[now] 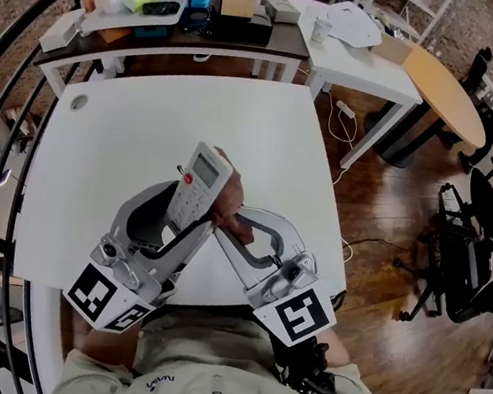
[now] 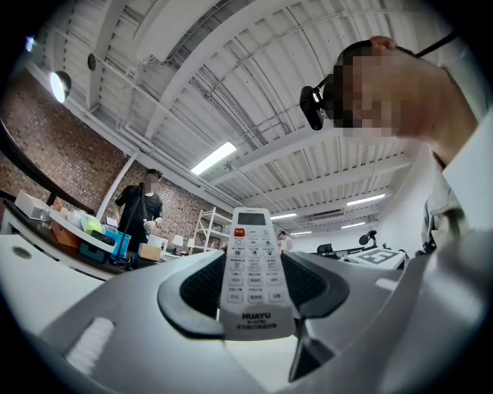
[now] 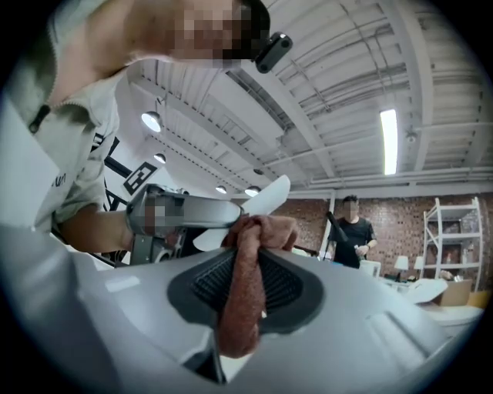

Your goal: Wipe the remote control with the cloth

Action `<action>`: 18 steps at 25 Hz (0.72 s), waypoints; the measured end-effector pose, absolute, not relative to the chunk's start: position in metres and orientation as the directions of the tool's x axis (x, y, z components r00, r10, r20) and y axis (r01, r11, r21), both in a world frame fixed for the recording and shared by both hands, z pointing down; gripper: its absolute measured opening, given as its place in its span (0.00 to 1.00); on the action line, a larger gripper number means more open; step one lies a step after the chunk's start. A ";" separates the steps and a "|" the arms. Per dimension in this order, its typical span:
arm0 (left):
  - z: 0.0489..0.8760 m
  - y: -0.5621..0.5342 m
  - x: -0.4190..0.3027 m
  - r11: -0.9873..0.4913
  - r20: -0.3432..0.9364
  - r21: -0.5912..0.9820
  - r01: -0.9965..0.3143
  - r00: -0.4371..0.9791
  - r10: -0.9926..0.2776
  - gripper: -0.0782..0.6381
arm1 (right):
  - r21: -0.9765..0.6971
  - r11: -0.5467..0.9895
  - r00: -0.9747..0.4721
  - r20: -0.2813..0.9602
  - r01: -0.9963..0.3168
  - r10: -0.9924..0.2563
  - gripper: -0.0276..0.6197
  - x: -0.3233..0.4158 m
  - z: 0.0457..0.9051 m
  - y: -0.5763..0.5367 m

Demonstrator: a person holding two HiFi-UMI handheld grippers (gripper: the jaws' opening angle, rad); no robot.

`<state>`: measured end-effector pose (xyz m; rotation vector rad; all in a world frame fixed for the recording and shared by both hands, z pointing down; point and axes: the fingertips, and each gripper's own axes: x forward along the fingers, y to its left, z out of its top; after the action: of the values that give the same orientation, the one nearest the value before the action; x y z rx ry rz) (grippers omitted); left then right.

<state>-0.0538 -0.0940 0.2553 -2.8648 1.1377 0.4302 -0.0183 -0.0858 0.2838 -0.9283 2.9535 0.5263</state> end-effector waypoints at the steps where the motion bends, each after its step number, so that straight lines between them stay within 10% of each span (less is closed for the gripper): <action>1: 0.256 -0.094 -0.054 -0.731 -0.266 0.075 -0.679 0.693 -0.671 0.45 | 0.312 0.773 -0.828 -0.096 -0.553 -0.553 0.16 -0.019 0.286 -0.085; 18: 0.256 -0.095 -0.059 -0.706 -0.272 0.067 -0.705 0.668 -0.693 0.45 | 0.276 0.813 -0.855 -0.075 -0.513 -0.514 0.16 -0.030 0.294 -0.077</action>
<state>-0.0591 -0.0946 0.2558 -2.8283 1.1864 0.4336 -0.0300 -0.0772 0.2937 -0.8478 2.9936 0.4548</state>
